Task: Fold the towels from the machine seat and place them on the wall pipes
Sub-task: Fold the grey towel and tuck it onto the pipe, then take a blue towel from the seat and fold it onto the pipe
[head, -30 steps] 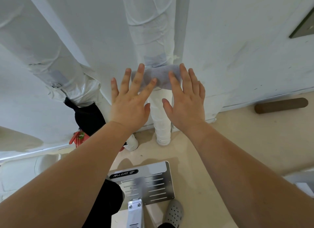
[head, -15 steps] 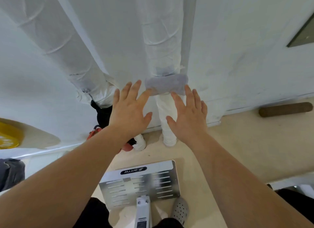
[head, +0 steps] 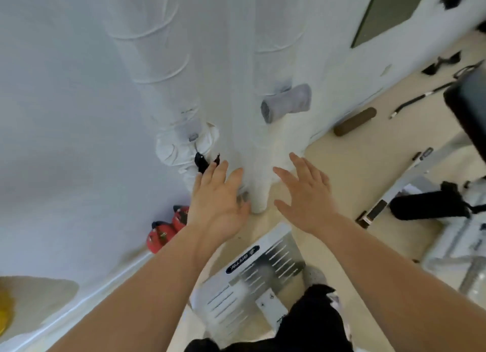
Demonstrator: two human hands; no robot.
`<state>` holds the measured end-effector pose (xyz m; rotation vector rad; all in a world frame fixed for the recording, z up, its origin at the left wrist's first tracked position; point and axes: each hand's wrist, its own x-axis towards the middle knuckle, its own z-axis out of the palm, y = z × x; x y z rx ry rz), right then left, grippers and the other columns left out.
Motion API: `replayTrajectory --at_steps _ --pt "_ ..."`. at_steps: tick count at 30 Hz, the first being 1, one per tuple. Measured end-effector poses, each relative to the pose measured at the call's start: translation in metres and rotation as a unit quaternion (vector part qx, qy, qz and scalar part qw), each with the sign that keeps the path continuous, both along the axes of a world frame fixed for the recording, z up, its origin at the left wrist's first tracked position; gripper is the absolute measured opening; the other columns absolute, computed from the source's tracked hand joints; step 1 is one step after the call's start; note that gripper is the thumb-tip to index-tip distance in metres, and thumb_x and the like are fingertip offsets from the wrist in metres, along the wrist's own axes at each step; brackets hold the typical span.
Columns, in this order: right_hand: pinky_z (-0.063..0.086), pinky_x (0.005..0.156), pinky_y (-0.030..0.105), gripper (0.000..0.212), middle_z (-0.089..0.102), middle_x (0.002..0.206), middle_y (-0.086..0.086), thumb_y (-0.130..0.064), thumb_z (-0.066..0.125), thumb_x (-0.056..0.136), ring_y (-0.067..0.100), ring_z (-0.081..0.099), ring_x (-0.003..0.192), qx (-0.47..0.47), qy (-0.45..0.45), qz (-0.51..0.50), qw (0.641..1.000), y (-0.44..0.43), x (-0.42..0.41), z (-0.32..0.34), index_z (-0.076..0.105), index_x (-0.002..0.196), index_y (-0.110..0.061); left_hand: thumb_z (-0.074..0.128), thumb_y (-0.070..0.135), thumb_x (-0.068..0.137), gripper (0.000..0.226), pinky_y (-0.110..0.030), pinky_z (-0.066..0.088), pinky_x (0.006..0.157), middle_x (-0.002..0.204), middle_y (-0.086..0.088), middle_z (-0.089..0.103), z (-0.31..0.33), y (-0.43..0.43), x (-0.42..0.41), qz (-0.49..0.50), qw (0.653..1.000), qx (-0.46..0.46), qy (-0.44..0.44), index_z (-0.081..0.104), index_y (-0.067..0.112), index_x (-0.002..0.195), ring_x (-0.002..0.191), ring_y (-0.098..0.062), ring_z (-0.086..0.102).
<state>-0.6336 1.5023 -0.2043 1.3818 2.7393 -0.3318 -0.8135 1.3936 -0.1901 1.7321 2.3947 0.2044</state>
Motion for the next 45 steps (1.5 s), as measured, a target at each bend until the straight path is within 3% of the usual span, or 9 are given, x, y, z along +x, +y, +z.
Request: replayTrajectory --at_steps 3,12,20,28,32,37,42,43,45 --pt "0.01 0.124 0.049 0.072 -0.006 0.169 0.002 -0.057 0.052 0.094 0.028 0.002 0.155 -0.01 -0.014 -0.06 0.998 -0.08 0.009 0.02 0.018 0.156 -0.042 0.049 0.046 0.097 0.066 -0.046 0.007 0.126 0.168 -0.005 0.011 0.017 -0.059 -0.014 -0.051 0.998 -0.029 -0.019 0.022 0.031 0.156 0.155 -0.028 0.005" --pt "0.01 0.124 0.051 0.069 -0.003 0.169 0.003 -0.056 0.051 0.094 0.03 0.004 0.155 -0.043 -0.049 -0.187 0.98 -0.222 0.066 0.042 0.022 0.154 -0.041 0.05 0.058 0.093 0.074 -0.049 0.02 0.123 0.165 -0.009 0.018 0.039 -0.123 0.016 -0.23 0.97 -0.073 0.037 0.023 0.028 0.155 0.151 -0.031 0.019" --pt "0.01 0.123 0.054 0.067 0.003 0.169 0.003 -0.057 0.053 0.093 0.031 0.005 0.155 -0.127 -0.05 -0.319 0.938 -0.328 0.154 -0.006 0.029 0.153 -0.038 0.052 0.056 0.094 0.073 -0.045 0.022 0.122 0.165 -0.006 0.019 0.026 -0.155 0.116 -0.384 0.912 -0.129 0.06 0.023 0.03 0.156 0.15 -0.03 0.021" --pt "0.015 0.119 0.056 0.067 0.015 0.165 0.005 -0.059 0.053 0.092 0.031 0.015 0.15 -0.194 -0.068 -0.402 0.892 -0.426 0.267 -0.062 0.033 0.151 -0.035 0.054 0.053 0.094 0.073 -0.043 0.023 0.121 0.165 -0.005 0.023 -0.037 -0.212 0.236 -0.486 0.85 -0.199 0.046 0.024 0.03 0.156 0.15 -0.028 0.024" --pt "0.013 0.119 0.057 0.065 0.018 0.165 0.005 -0.062 0.051 0.092 0.031 0.015 0.151 -0.206 -0.062 -0.421 0.881 -0.453 0.335 -0.087 0.037 0.149 -0.035 0.06 0.051 0.092 0.071 -0.039 0.032 0.114 0.155 -0.004 0.038 -0.068 -0.24 0.317 -0.494 0.836 -0.237 0.027 0.032 0.027 0.153 0.139 -0.028 0.039" --pt "0.008 0.121 0.06 0.069 0.004 0.17 0.002 -0.058 0.048 0.097 0.032 0.003 0.155 -0.211 -0.07 -0.4 0.889 -0.477 0.419 -0.12 0.024 0.157 -0.034 0.068 0.049 0.088 0.072 -0.039 0.041 0.108 0.145 -0.005 0.05 -0.11 -0.269 0.397 -0.411 0.86 -0.297 -0.061 0.041 0.024 0.149 0.129 -0.03 0.049" --pt "-0.007 0.12 0.062 0.07 -0.017 0.169 0.001 -0.067 0.025 0.099 0.035 -0.016 0.155 -0.202 -0.098 -0.37 0.901 -0.495 0.466 -0.162 0.002 0.16 -0.041 0.063 0.029 0.095 0.035 -0.046 0.052 0.094 0.124 -0.014 0.065 -0.138 -0.284 0.453 -0.36 0.86 -0.337 -0.133 0.061 0.014 0.127 0.112 -0.036 0.061" --pt "-0.008 0.12 0.063 0.07 -0.014 0.17 0.002 -0.069 0.018 0.098 0.036 -0.015 0.155 -0.19 -0.09 -0.371 0.904 -0.499 0.469 -0.172 0.004 0.16 -0.041 0.061 0.03 0.096 0.032 -0.048 0.053 0.092 0.121 -0.013 0.067 -0.145 -0.283 0.46 -0.355 0.859 -0.341 -0.143 0.062 0.015 0.124 0.108 -0.036 0.063" --pt "0.0 0.12 0.066 0.071 0.008 0.17 0.005 -0.068 0.02 0.094 0.038 0.001 0.156 -0.139 -0.068 -0.375 0.914 -0.508 0.47 -0.187 0.027 0.157 -0.038 0.054 0.038 0.099 0.031 -0.048 0.054 0.091 0.121 -0.009 0.068 -0.158 -0.28 0.471 -0.353 0.856 -0.345 -0.154 0.062 0.022 0.124 0.105 -0.034 0.064"
